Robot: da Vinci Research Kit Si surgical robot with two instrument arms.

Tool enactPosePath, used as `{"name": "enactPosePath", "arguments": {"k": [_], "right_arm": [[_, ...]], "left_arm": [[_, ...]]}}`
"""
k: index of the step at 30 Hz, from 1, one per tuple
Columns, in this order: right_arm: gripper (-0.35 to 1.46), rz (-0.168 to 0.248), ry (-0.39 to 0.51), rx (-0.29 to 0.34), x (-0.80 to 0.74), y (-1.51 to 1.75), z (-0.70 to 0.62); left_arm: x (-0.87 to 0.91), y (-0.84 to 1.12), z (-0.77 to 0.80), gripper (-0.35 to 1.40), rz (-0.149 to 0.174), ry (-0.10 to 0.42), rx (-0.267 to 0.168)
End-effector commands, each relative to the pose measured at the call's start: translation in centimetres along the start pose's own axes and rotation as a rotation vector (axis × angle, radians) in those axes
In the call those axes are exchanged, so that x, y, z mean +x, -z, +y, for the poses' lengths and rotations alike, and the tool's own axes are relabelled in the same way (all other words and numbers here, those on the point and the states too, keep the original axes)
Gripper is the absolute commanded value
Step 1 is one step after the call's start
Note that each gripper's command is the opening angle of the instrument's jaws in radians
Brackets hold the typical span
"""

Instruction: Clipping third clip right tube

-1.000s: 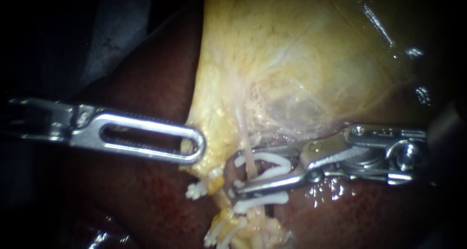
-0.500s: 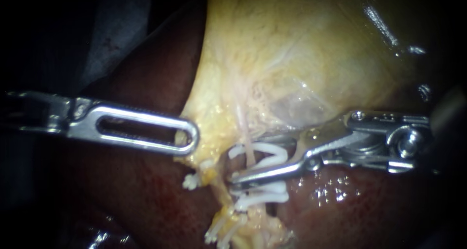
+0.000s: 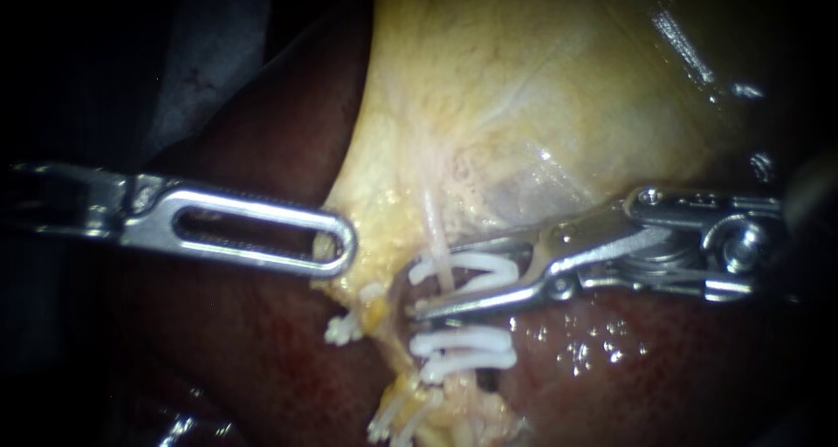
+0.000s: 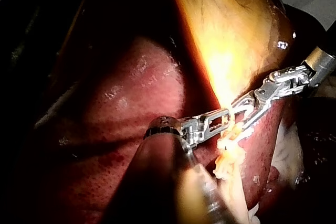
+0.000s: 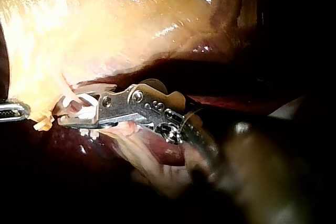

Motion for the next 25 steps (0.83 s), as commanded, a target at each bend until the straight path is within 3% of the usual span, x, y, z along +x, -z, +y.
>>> {"name": "enactPosePath", "arguments": {"k": [1,6,25], "right_arm": [[-0.1,0.0,-0.001,-0.001,-0.01,0.01,0.01],[-0.35,-0.001,0.0,0.001,-0.02,0.07,0.07],[-0.35,-0.003,0.003,0.002,-0.06,0.06,0.08]], "left_arm": [[0.0,0.0,0.0,-0.35,0.0,0.0,0.0],[0.0,0.0,0.0,-0.35,0.0,0.0,0.0],[0.0,-0.01,0.01,-0.35,-0.001,0.0,-0.001]]}}
